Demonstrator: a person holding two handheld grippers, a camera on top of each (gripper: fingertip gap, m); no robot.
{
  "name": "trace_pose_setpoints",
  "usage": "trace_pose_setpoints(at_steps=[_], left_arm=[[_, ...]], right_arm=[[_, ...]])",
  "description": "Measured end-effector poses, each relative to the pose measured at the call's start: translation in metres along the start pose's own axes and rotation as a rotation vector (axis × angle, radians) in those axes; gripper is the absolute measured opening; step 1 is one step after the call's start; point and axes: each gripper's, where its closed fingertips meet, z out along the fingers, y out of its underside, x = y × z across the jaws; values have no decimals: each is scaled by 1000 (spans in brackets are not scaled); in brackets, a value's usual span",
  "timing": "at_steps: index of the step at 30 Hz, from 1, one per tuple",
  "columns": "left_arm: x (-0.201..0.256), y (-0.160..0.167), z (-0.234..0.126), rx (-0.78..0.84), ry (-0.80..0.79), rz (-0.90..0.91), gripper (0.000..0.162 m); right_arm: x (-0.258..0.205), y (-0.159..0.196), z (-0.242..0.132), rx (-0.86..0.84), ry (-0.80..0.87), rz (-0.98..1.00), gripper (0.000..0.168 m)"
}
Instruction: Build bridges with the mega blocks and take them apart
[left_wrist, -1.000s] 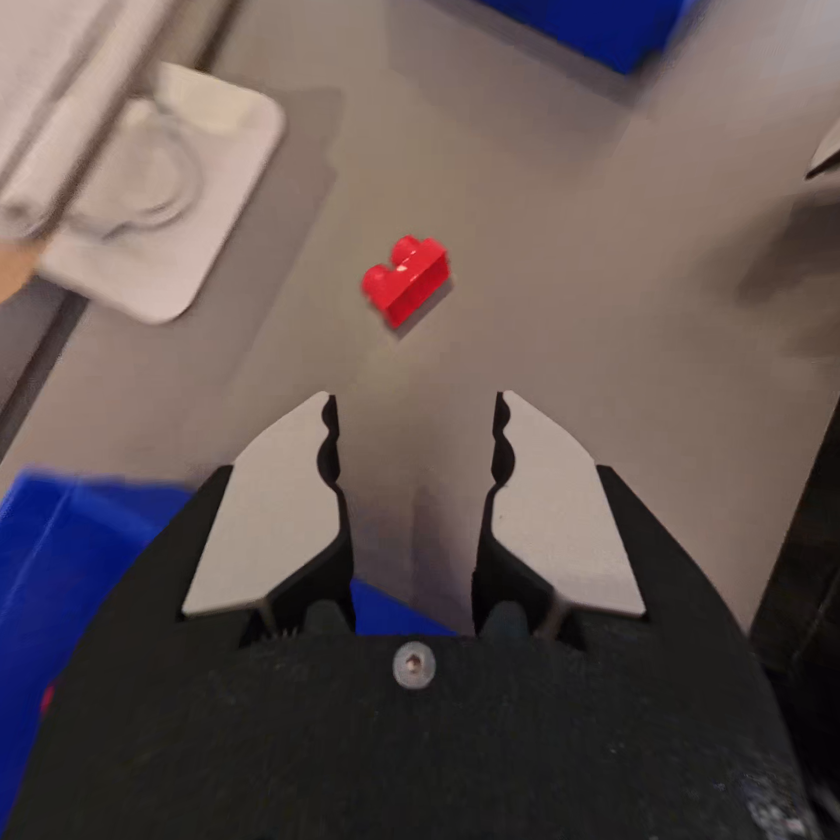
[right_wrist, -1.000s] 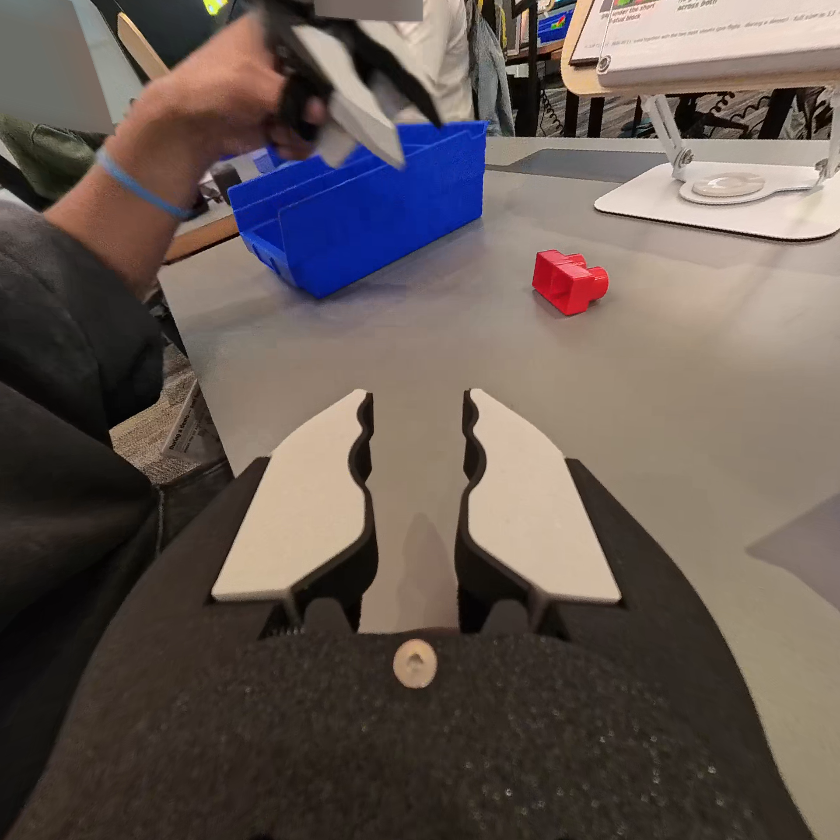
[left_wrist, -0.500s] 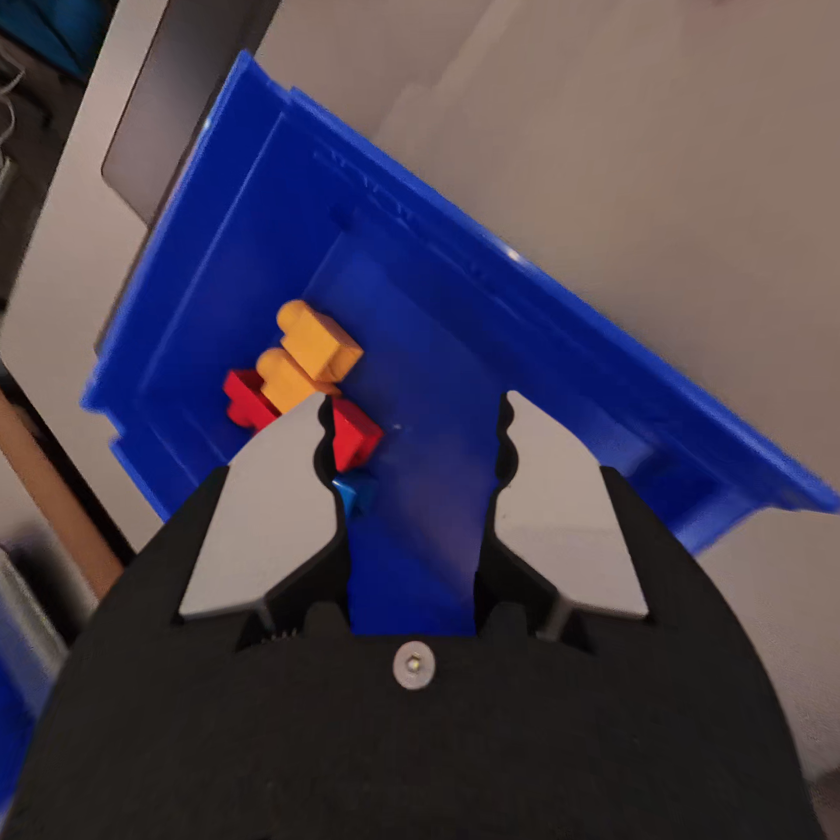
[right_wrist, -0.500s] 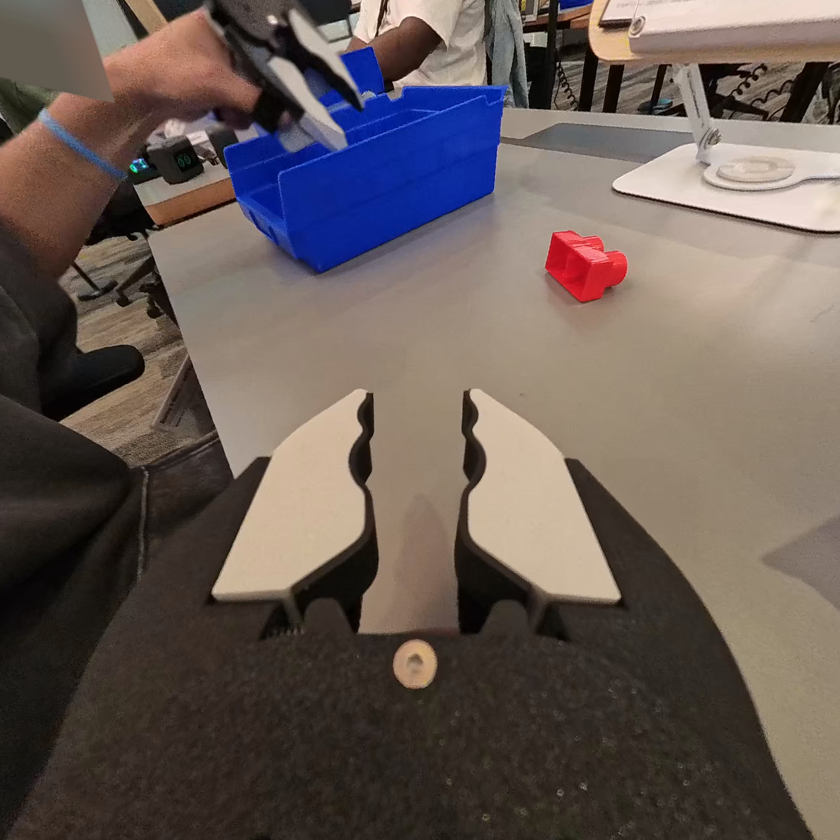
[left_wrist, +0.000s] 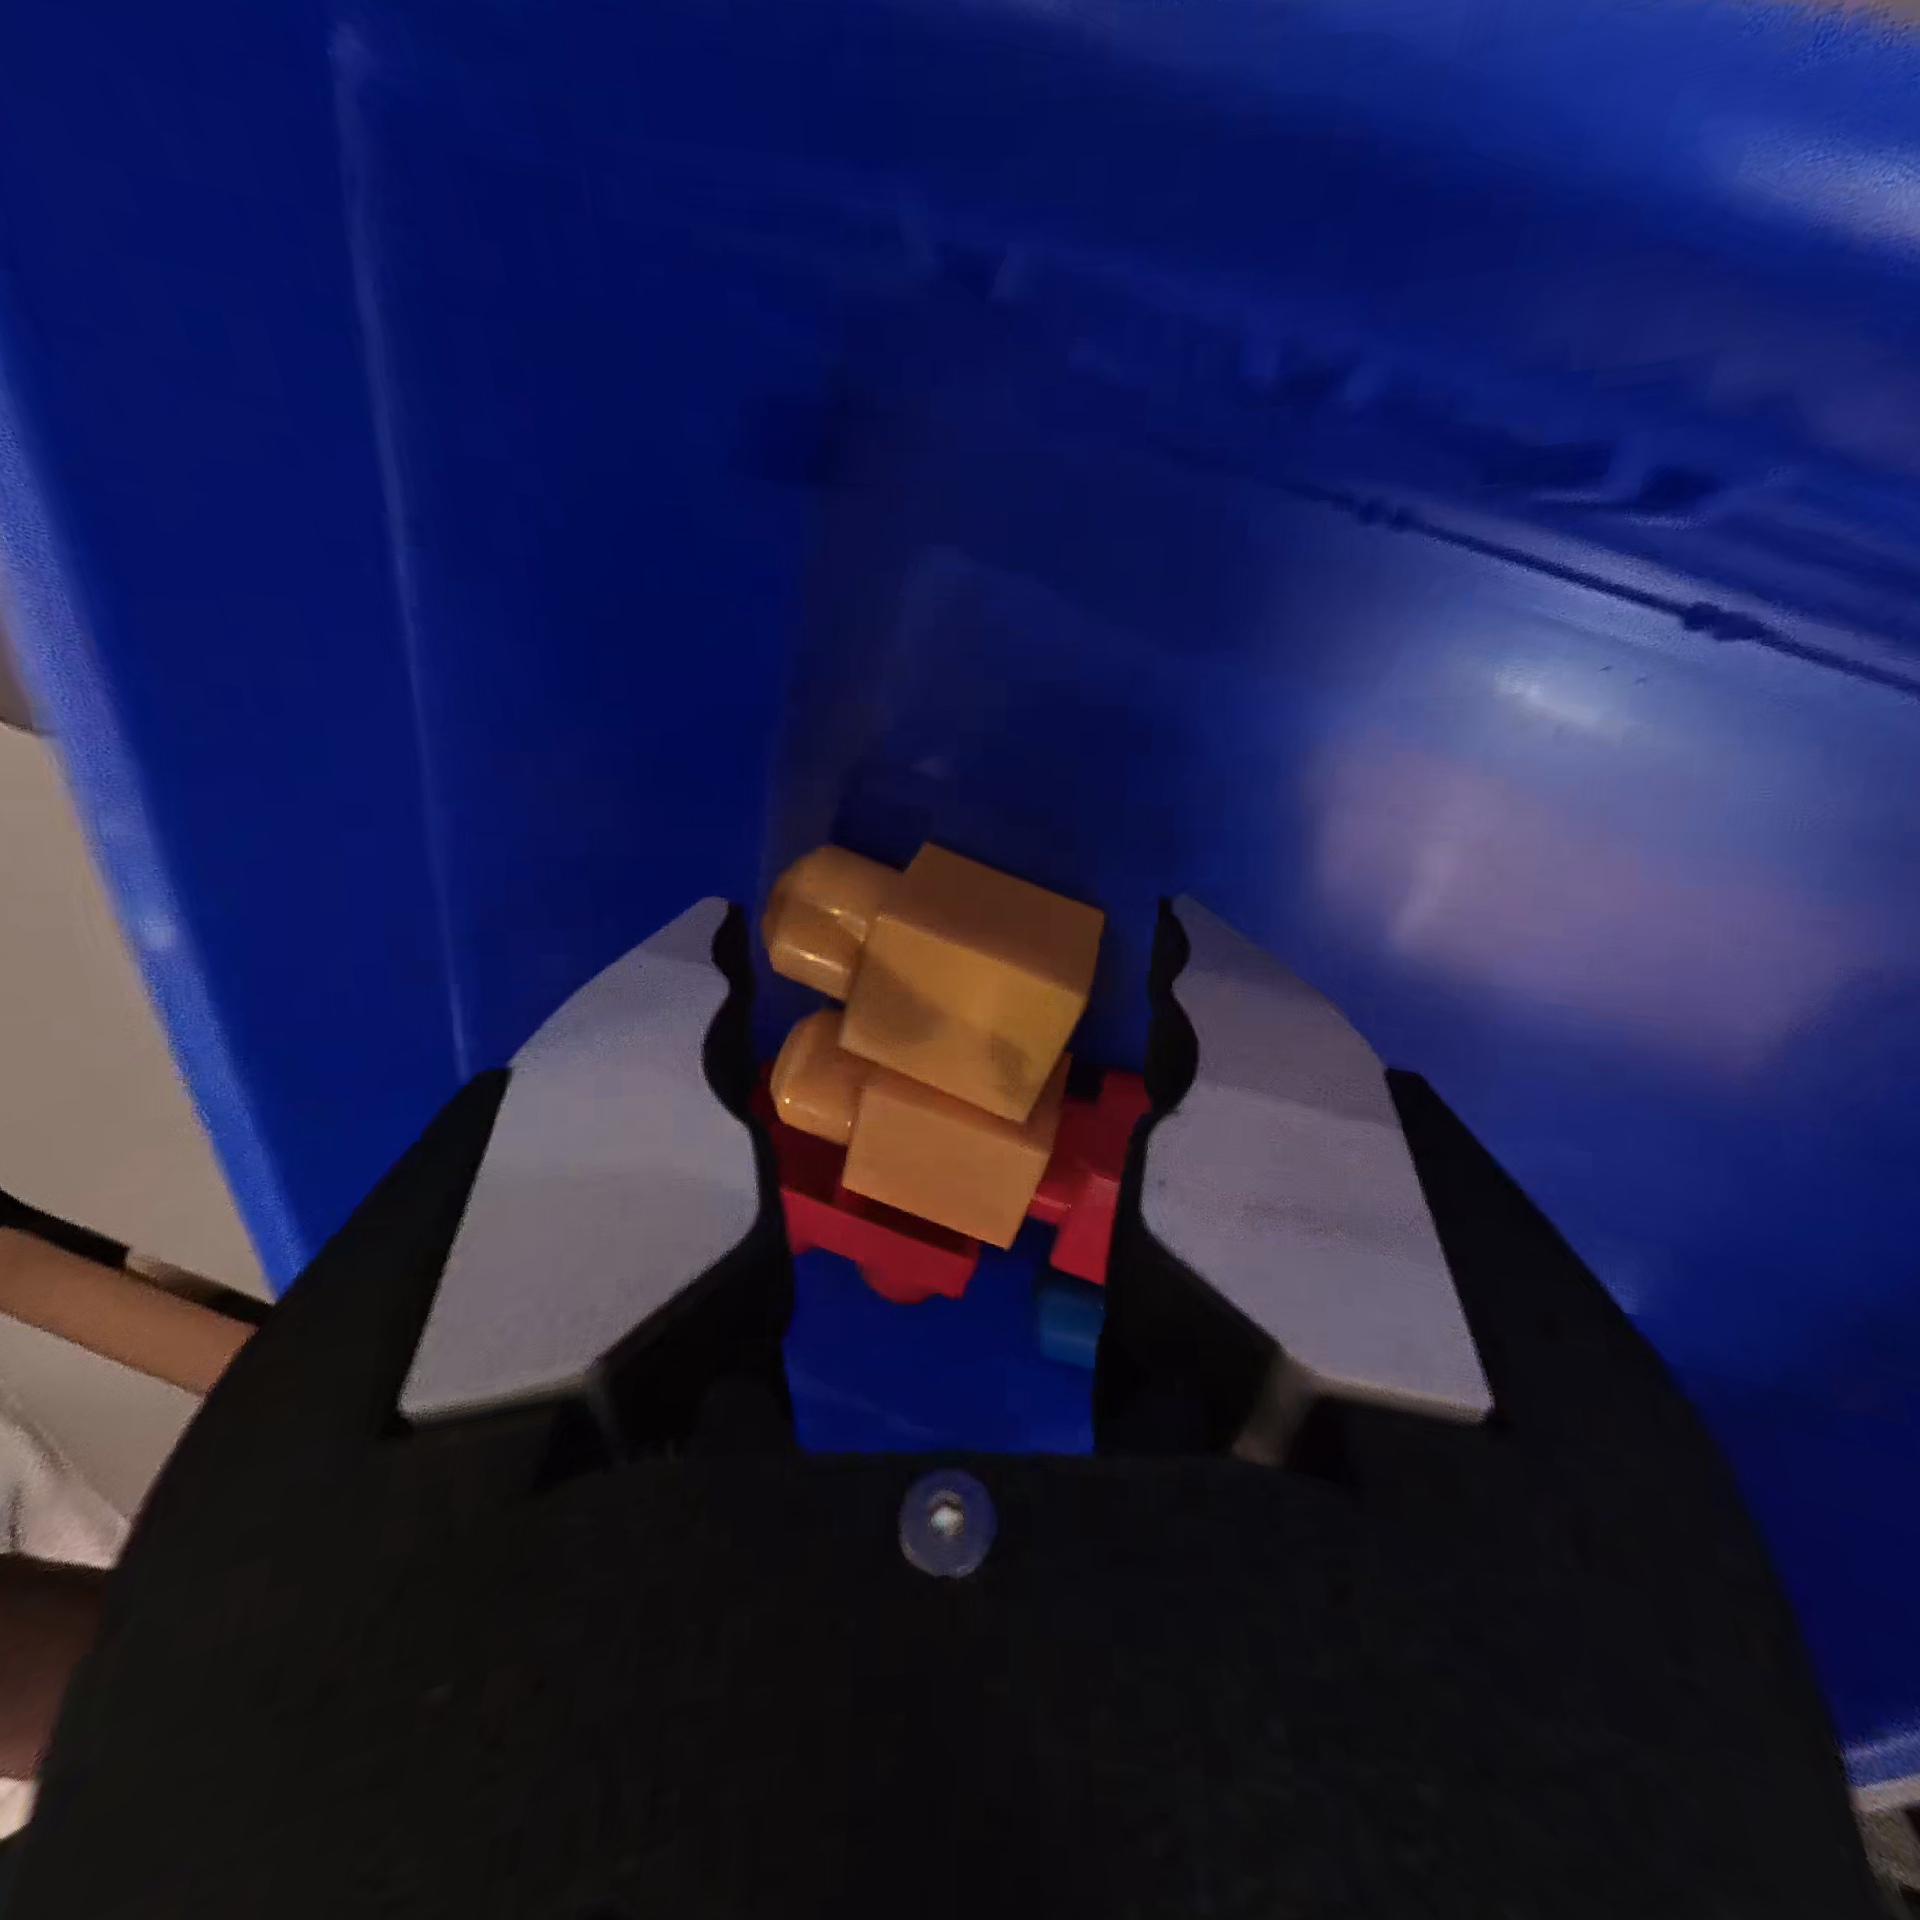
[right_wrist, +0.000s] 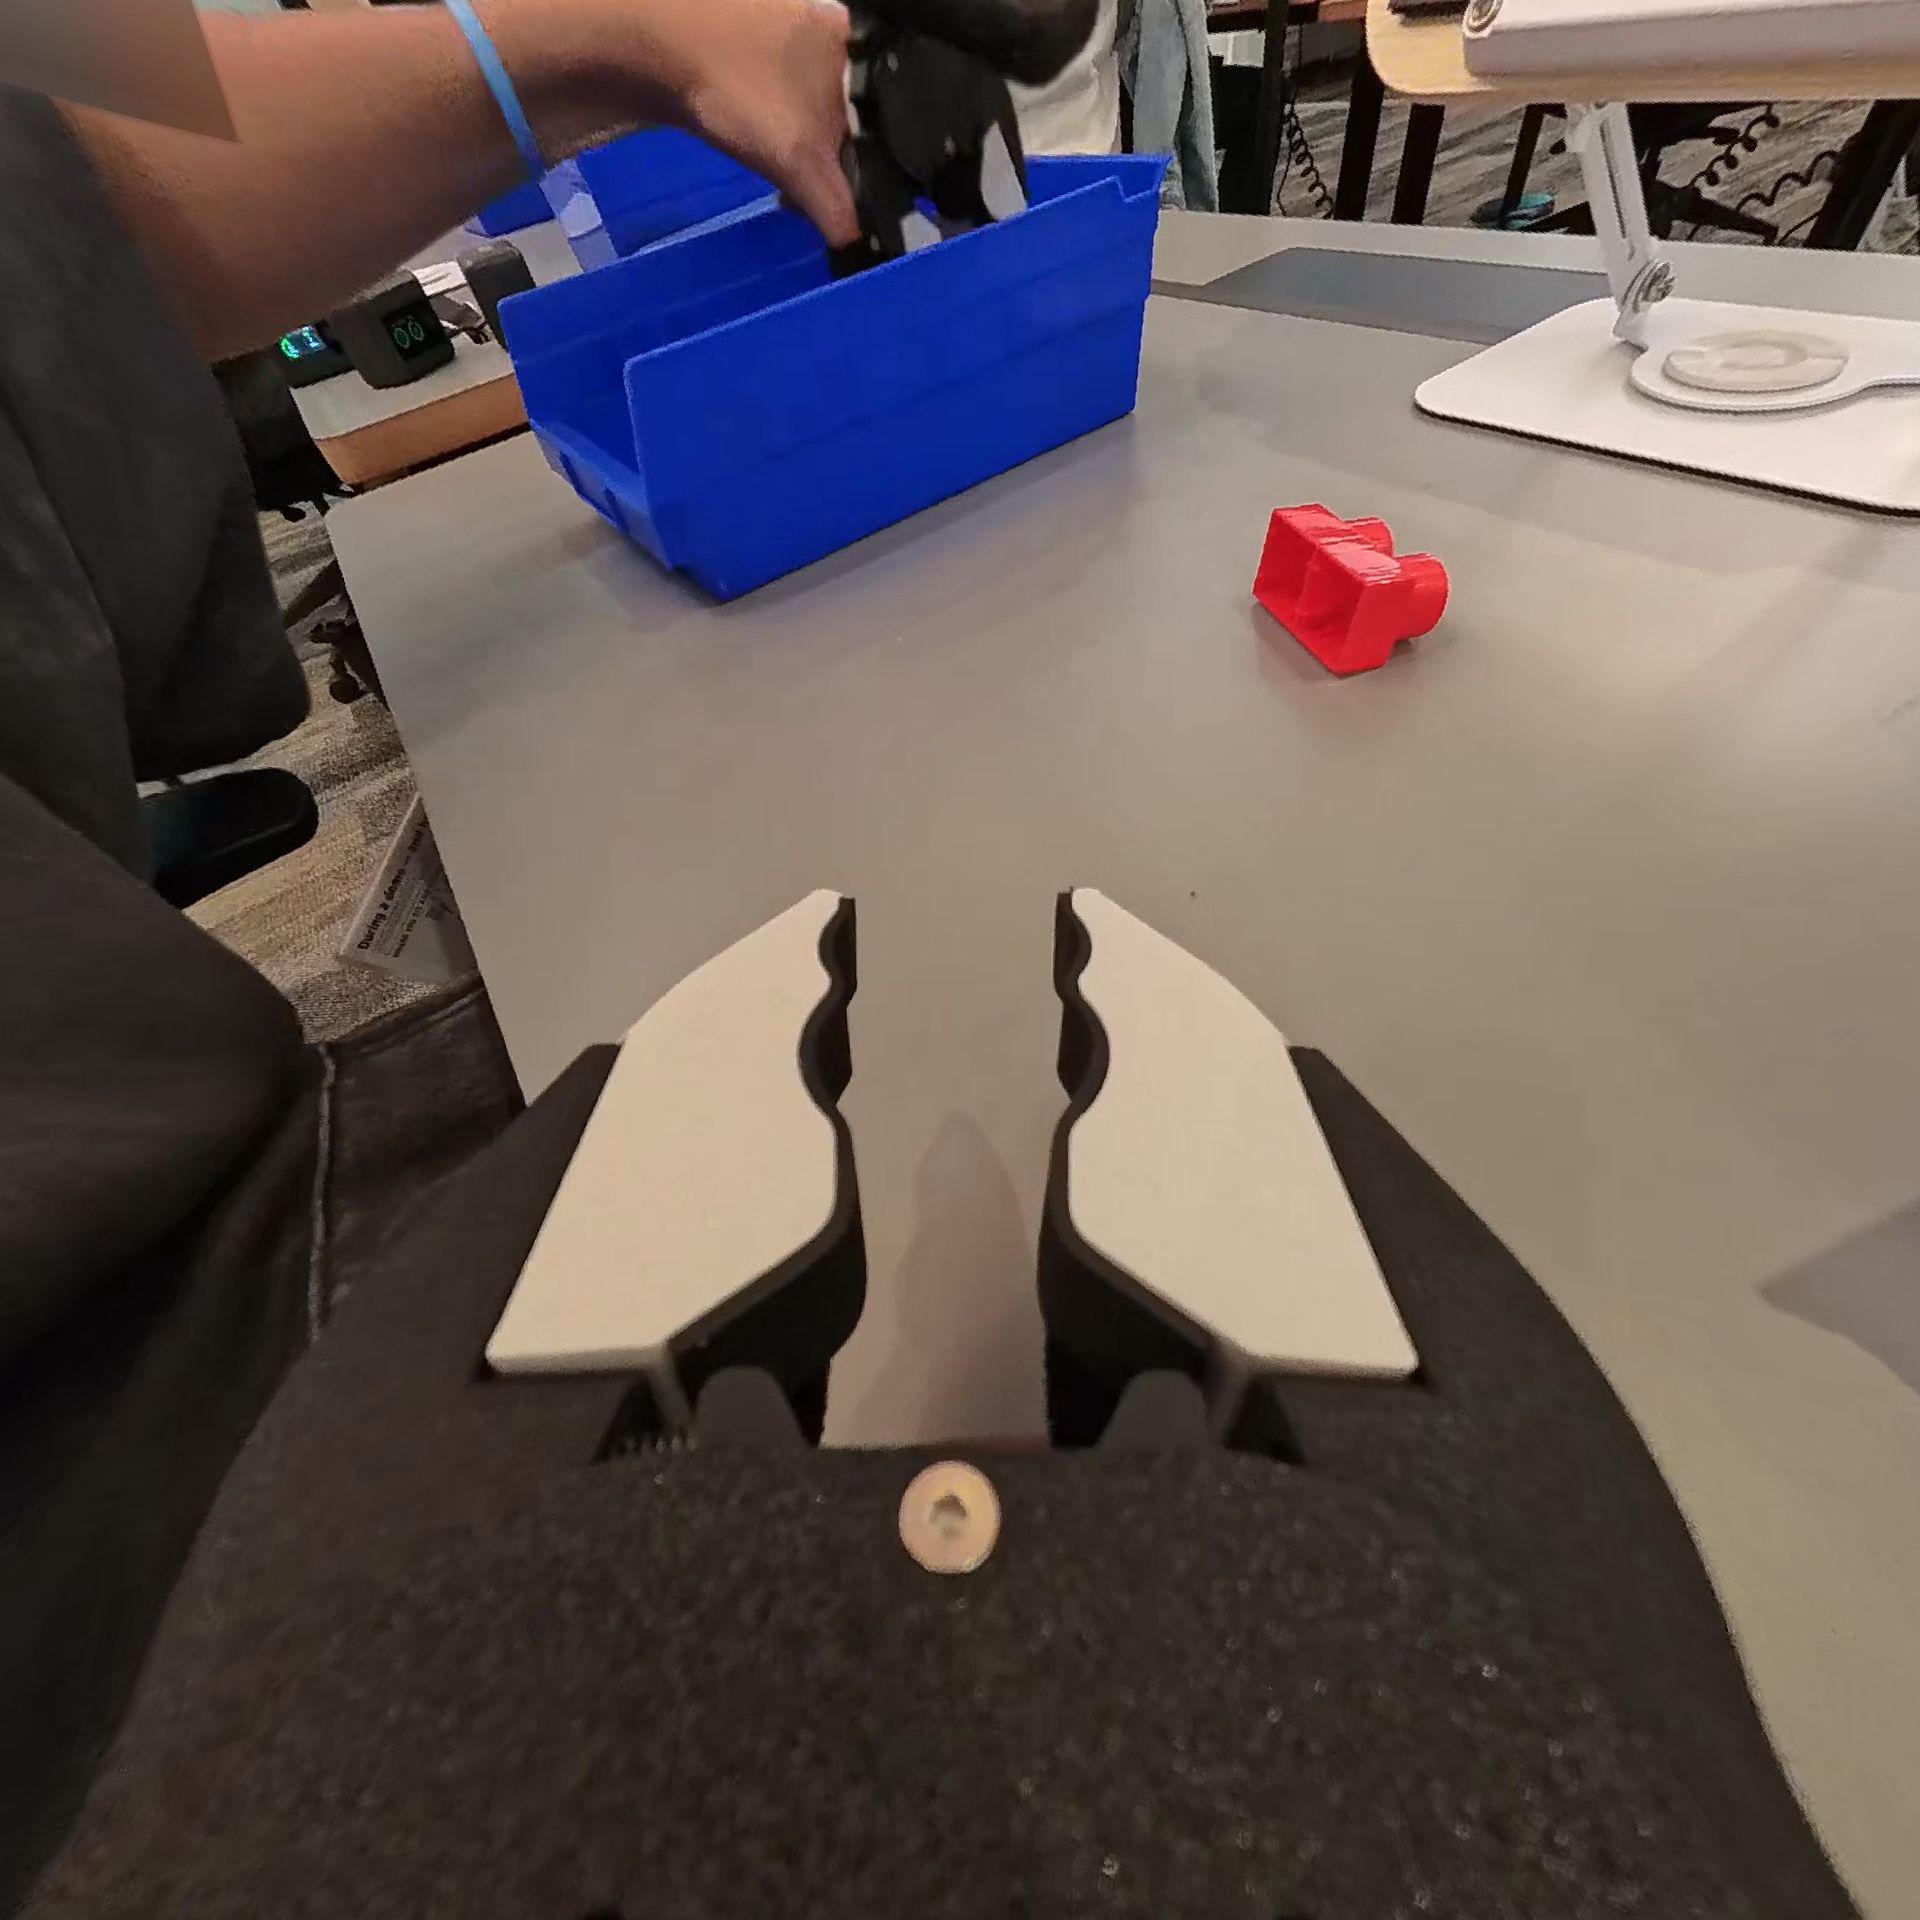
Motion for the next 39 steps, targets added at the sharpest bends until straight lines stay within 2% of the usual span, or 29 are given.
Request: trace_pose_setpoints(at_steps=[3, 8, 10, 12, 14, 18, 20, 22, 26, 33, 39], left_arm=[[-3, 8, 14, -62, 42, 18, 71], [0, 10, 13, -77, 106, 2, 68], [3, 12, 7, -81, 115, -1, 68], [8, 5, -12, -19, 107, -6, 67], [17, -13, -45, 85, 78, 12, 67], [55, -70, -122, 296, 44, 113, 67], [84, -100, -145, 333, 42, 194, 67], [111, -128, -151, 321, 35, 273, 67], [138, -163, -125, 158, -67, 392, 68], [190, -198, -64, 100, 100, 457, 67], [206, -207, -42, 109, 160, 482, 67]], right_arm=[[2, 0, 0, 2, 4, 7, 36], [3, 1, 1, -10, 11, 6, 36], [3, 1, 1, -10, 14, 2, 36], [2, 1, 1, -9, 16, -2, 36], [2, 1, 1, -9, 15, -4, 35], [1, 0, 0, -4, 11, -2, 35], [0, 0, -1, -3, 17, -7, 35], [-1, -2, -2, -1, 28, -25, 35], [-1, -6, -5, 10, 41, -43, 35], [-1, -2, -7, 0, 46, -47, 34], [-4, 1, -8, -8, 46, -56, 34]])
